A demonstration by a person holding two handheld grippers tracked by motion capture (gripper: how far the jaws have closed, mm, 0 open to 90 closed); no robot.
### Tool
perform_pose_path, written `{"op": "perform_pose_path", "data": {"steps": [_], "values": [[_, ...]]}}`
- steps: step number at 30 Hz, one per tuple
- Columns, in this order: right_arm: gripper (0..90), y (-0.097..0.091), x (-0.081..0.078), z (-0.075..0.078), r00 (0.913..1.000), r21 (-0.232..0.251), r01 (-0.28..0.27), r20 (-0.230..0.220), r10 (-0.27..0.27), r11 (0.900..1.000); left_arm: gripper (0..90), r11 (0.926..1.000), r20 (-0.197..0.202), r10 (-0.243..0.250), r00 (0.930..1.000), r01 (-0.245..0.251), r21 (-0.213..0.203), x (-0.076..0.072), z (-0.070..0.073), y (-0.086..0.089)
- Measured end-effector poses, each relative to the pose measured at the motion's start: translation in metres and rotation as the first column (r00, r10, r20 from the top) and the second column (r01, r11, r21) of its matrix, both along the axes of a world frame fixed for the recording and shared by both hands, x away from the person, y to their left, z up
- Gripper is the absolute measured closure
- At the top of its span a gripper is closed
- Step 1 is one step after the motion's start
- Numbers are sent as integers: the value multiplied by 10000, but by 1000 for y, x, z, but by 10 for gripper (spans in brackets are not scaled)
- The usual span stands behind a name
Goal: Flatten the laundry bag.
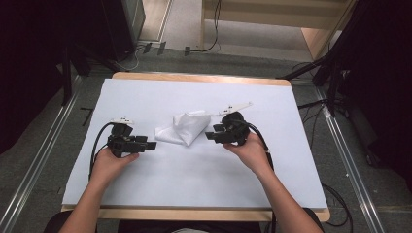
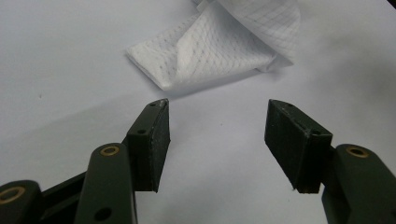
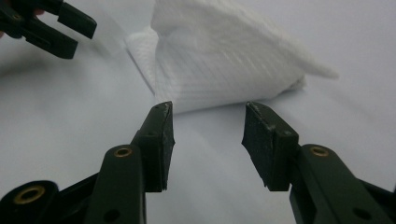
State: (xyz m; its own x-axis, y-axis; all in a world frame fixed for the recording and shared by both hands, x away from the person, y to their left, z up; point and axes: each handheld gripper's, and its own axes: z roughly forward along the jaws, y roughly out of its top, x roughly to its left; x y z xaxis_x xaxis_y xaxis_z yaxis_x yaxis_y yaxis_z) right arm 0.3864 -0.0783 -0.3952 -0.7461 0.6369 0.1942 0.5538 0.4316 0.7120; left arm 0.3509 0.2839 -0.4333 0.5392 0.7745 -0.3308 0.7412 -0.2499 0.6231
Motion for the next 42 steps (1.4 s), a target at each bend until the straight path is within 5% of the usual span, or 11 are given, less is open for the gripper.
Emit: {"op": "perform_pose_path", "data": {"steps": [12, 24, 26, 30, 42], "values": [[529, 20, 24, 34, 9962, -59, -528, 687, 530, 9986, 413, 9993, -57, 355, 9994, -355, -99, -6, -1, 9], [470, 60, 45, 26, 9922, -465, -1153, 432, 1173, 9922, 410, 9991, -63, 403, 9992, -403, -104, -8, -1, 13], [551, 64, 46, 21, 9911, -700, -1252, 373, 1281, 9897, 411, 9989, -62, 437, 9990, -438, -137, -8, -1, 14], [876, 65, 43, 15, 9858, -998, -1617, 290, 1653, 9818, 411, 9990, -55, 429, 9991, -430, -155, -9, -1, 15], [884, 33, 20, 12, 9836, -637, -1800, -5, 1803, 9816, 411, 9991, 45, 365, 9993, -364, -211, -8, 1, 13]]}}
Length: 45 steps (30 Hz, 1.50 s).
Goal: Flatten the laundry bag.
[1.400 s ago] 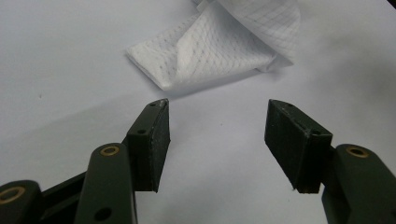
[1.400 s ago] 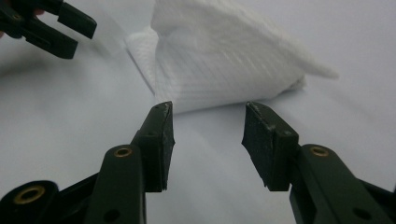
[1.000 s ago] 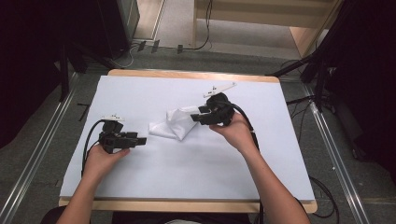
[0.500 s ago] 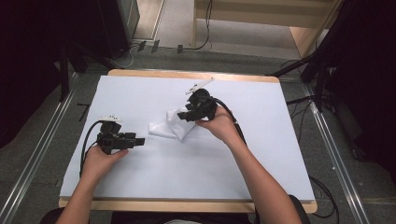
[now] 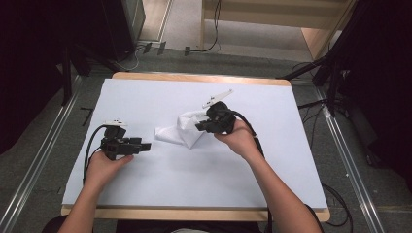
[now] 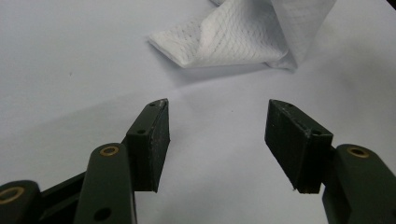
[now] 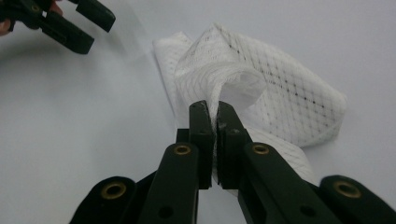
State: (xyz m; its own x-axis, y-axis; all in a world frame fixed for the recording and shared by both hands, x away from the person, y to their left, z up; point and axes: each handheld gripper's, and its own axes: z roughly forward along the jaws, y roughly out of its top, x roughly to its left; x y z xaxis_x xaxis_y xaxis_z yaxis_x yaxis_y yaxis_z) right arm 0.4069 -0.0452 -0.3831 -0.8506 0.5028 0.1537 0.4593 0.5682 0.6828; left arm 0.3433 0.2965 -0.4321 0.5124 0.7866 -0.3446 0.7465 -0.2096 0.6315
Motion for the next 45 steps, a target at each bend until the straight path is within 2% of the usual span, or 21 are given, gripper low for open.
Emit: {"op": "perform_pose_path", "data": {"steps": [9, 16, 24, 36, 38, 40, 44, 45], "values": [[878, -22, -20, -12, 9995, 41, 23, -321, -22, 10000, 412, 10000, 3, -87, 10000, 87, -41, 4, 1, -1], [871, -38, -34, -24, 9996, -8, 127, -235, -127, 9999, 412, 9998, 5, -210, 9998, 210, -32, 8, 2, -7], [868, -50, -44, -32, 9986, 92, 311, -438, -306, 9995, 412, 9992, -23, -391, 9992, 391, -42, 13, 2, -11], [821, -71, -58, -55, 9943, -536, 579, -868, -624, 9969, 411, 9980, -60, -628, 9980, 627, -97, 24, 2, -18], [786, -75, -60, -55, 9915, -582, 709, -1050, -767, 9958, 411, 9978, -55, -646, 9979, 645, -135, 25, 2, -20], [741, -80, -62, -54, 9910, -527, 802, -1030, -853, 9954, 410, 9975, -86, -696, 9975, 695, -147, 27, 2, -21], [691, -89, -65, -46, 9898, -207, 1068, -926, -1083, 9941, 410, 9974, -90, -705, 9975, 704, -129, 28, 2, -22], [667, -94, -66, -37, 9903, 127, 1206, -712, -1194, 9926, 410, 9973, -99, -720, 9974, 719, -121, 29, 2, -22]]}}
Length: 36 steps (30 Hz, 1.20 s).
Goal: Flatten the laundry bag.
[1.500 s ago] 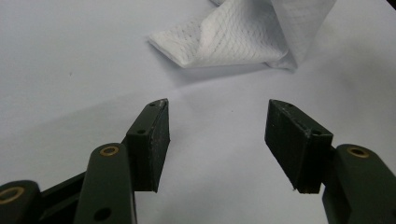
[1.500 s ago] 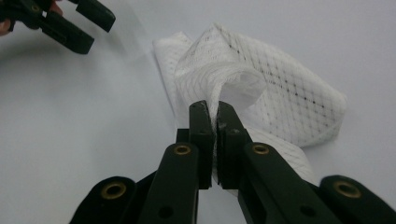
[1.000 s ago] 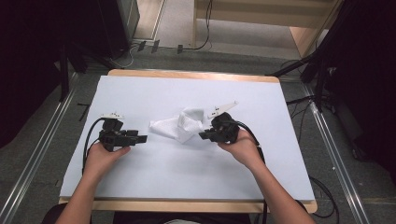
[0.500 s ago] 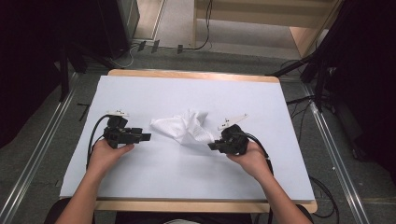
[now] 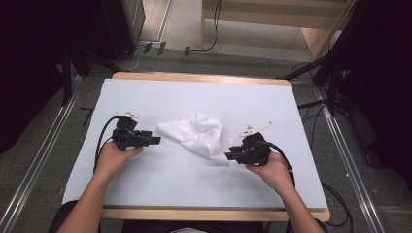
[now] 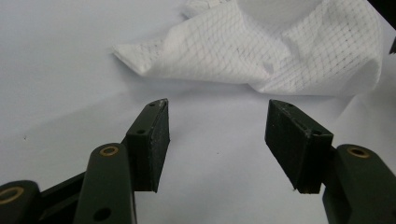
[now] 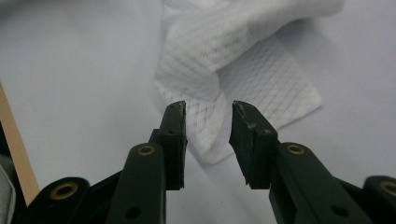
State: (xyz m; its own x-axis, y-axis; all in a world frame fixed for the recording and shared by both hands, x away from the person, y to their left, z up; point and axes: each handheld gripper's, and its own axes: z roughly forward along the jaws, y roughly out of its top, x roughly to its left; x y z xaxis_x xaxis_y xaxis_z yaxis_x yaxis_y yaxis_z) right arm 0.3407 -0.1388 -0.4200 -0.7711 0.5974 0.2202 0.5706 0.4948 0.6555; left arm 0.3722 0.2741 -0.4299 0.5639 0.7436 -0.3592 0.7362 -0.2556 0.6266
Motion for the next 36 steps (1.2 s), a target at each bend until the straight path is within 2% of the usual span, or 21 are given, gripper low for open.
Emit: {"op": "perform_pose_path", "data": {"steps": [4, 8, 10, 12, 13, 16, 21, 27, 29, 31, 32, 33, 36], "values": [[636, 0, 3, 9, 9995, 175, 220, 236, -225, 9996, 409, 10000, -12, -31, 10000, 32, 47, 0, 0, 0], [613, 5, 11, 10, 9990, 86, 301, 322, -303, 9995, 409, 10000, 2, -13, 10000, 13, 39, -1, 0, 0], [590, 11, 21, 11, 9986, 87, 466, 255, -468, 9989, 409, 10000, -16, -2, 10000, 2, 72, -1, 0, 0], [578, 13, 25, 11, 9981, 144, 561, 228, -564, 9983, 409, 10000, -3, 38, 10000, -38, 92, -2, -1, 0], [560, 17, 33, 14, 9976, 276, 643, 238, -649, 9976, 409, 9999, -13, 31, 10000, -31, 96, -2, -1, 1], [536, 23, 45, 16, 9960, 272, 806, 354, -815, 9964, 409, 9999, -12, 34, 10000, -34, 107, -4, -1, 2], [464, 31, 64, 13, 9936, 196, 1049, 390, -1056, 9943, 410, 9997, 58, 160, 9999, -161, 160, -9, 0, 5], [433, 36, 82, 2, 9914, 174, 1309, -1, -1309, 9912, 409, 9995, 61, 278, 9996, -279, 162, -13, 0, 11], [485, 40, 89, -7, 9902, 41, 1365, -297, -1363, 9906, 410, 9990, 87, 403, 9992, -404, 167, -16, 0, 15], [589, 42, 90, -12, 9902, -22, 1322, -456, -1322, 9912, 410, 9985, 106, 525, 9986, -526, 138, -18, 0, 18], [589, 42, 90, -12, 9902, -22, 1322, -456, -1322, 9912, 410, 9985, 106, 525, 9986, -526, 138, -18, 0, 18], [719, 44, 91, -14, 9912, 73, 1214, -550, -1208, 9926, 410, 9981, 120, 607, 9981, -609, 130, -20, 0, 21], [815, 48, 89, -10, 9952, 229, 927, -348, -919, 9954, 411, 9972, 140, 743, 9971, -744, 81, -24, 0, 25]]}}
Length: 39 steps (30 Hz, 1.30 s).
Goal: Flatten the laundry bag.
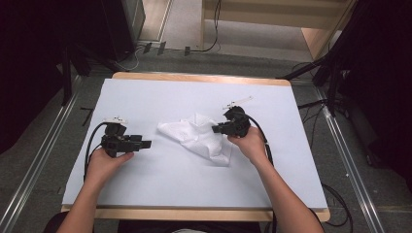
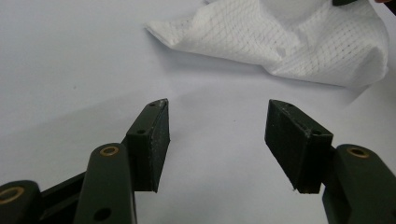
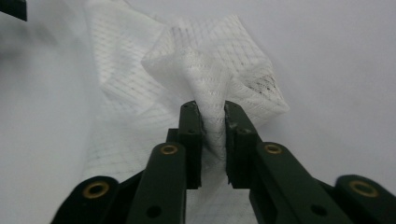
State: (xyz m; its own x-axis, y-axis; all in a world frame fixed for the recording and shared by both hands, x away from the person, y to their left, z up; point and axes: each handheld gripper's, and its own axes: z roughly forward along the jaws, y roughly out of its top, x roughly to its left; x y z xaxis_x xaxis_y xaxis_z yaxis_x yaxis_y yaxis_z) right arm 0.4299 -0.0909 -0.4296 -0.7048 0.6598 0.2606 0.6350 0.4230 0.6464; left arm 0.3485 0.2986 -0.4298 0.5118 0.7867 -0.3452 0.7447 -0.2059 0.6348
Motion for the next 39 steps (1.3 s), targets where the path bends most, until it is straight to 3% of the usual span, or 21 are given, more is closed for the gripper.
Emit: {"op": "perform_pose_path", "data": {"steps": [6, 14, 22, 25, 35, 39], "values": [[841, 10, -15, 22, 9945, 221, -437, 960, 414, 9988, 413, 9997, 67, 227, 9997, -227, 0, -4, 1, 7], [840, 27, -43, 35, 9809, 549, -1310, 1520, 1214, 9899, 416, 9991, 249, 421, 9988, -419, -96, -4, 5, 12], [841, 50, -70, 29, 9623, 499, -2310, 1590, 2206, 9717, 417, 9983, 303, 556, 9980, -550, -207, -3, 7, 18], [842, 57, -75, 24, 9610, 607, -2524, 1320, 2429, 9657, 417, 9977, 312, 634, 9975, -626, -250, -2, 7, 20], [839, 74, -92, 16, 9430, 449, -3200, 1117, 3135, 9464, 416, 9978, 293, 638, 9975, -632, -219, 2, 7, 23], [797, 82, -104, 13, 9309, 445, -3577, 954, 3525, 9328, 415, 9977, 308, 654, 9974, -648, -200, 6, 8, 24]]}}
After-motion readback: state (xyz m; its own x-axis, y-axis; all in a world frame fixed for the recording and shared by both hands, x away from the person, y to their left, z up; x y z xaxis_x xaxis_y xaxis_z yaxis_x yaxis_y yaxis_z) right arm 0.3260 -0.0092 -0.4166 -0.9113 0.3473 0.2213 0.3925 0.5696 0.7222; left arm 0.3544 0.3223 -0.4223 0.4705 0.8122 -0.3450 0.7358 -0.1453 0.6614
